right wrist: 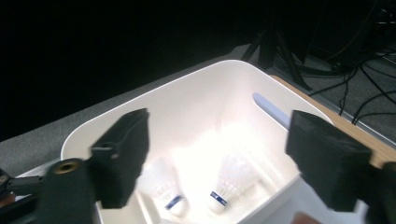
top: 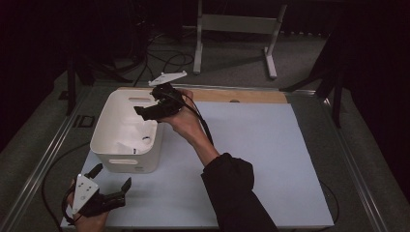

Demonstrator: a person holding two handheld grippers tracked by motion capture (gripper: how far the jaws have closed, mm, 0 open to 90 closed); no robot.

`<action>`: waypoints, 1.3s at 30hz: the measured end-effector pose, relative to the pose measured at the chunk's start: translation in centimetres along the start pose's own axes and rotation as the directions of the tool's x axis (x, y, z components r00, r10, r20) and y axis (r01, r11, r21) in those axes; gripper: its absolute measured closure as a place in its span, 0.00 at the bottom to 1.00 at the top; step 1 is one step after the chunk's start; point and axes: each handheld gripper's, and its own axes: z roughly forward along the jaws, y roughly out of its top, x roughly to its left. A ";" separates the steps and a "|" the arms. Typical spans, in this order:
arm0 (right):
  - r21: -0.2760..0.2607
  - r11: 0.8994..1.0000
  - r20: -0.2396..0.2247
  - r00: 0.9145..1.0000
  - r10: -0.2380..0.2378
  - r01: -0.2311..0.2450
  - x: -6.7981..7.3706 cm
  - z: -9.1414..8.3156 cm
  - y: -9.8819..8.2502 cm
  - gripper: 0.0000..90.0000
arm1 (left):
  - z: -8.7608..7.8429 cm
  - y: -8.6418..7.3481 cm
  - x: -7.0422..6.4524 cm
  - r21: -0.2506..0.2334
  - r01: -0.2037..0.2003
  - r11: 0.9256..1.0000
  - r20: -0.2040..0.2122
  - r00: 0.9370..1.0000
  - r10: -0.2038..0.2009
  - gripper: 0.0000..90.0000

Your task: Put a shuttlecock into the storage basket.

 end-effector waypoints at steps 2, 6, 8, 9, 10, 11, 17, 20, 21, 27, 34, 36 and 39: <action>0.004 1.000 0.011 1.000 0.002 -0.002 -0.2 -0.1 -0.2 0.18 | 0.0 0.0 0.0 0.000 0.000 1.000 0.000 1.000 0.000 0.00; 0.007 1.000 0.021 1.000 -0.006 0.006 -0.5 -0.3 -0.5 0.17 | 0.0 0.0 0.0 -0.001 0.001 1.000 0.000 1.000 -0.001 0.00; 0.008 1.000 0.025 1.000 -0.006 0.006 -0.6 -0.4 -0.6 0.16 | 0.0 0.0 -0.1 0.000 0.001 1.000 0.000 1.000 -0.001 0.00; 0.007 1.000 0.030 1.000 -0.005 0.004 -0.6 -0.4 -0.6 0.16 | 0.0 0.0 -0.1 0.000 0.001 1.000 0.000 1.000 -0.001 0.00; 0.004 1.000 0.031 1.000 -0.004 0.004 -0.7 -0.5 -0.7 0.16 | 0.0 0.0 0.0 0.000 0.001 1.000 0.000 1.000 -0.001 0.00; 0.005 1.000 0.035 0.999 -0.005 0.005 -0.8 -0.6 -0.7 0.16 | 0.0 0.0 0.0 0.000 0.000 1.000 0.000 1.000 0.000 0.00; -0.001 1.000 0.042 0.999 -0.014 0.014 -1.0 -1.1 -1.1 0.16 | 0.0 0.0 0.0 -0.001 0.001 1.000 0.000 1.000 -0.001 0.00; 0.000 1.000 0.061 0.998 -0.022 0.022 -1.1 -1.4 -1.5 0.15 | 0.0 0.0 0.0 -0.001 0.001 1.000 0.000 1.000 -0.001 0.00; -0.001 1.000 0.068 0.997 -0.021 0.022 -1.1 -1.5 -1.6 0.15 | 0.0 0.0 -0.1 -0.001 0.002 1.000 0.000 1.000 -0.002 0.00; -0.012 1.000 0.096 0.995 -0.019 0.020 -1.7 -2.2 -2.1 0.15 | 0.1 0.0 0.0 -0.002 0.003 1.000 0.000 1.000 -0.003 0.00; -0.029 0.999 0.129 0.992 -0.012 0.016 -2.1 -3.2 -2.8 0.15 | 0.1 0.0 0.0 -0.002 0.003 1.000 -0.001 1.000 -0.003 0.00; -0.033 0.999 0.137 0.990 -0.010 0.015 -2.3 -3.5 -3.0 0.14 | 0.1 0.0 -0.1 -0.002 0.003 1.000 -0.001 1.000 -0.003 0.00; -0.040 0.999 0.158 0.987 -0.009 0.016 -2.6 -3.9 -3.3 0.14 | 0.1 0.0 0.0 0.000 0.003 1.000 -0.002 1.000 -0.003 0.00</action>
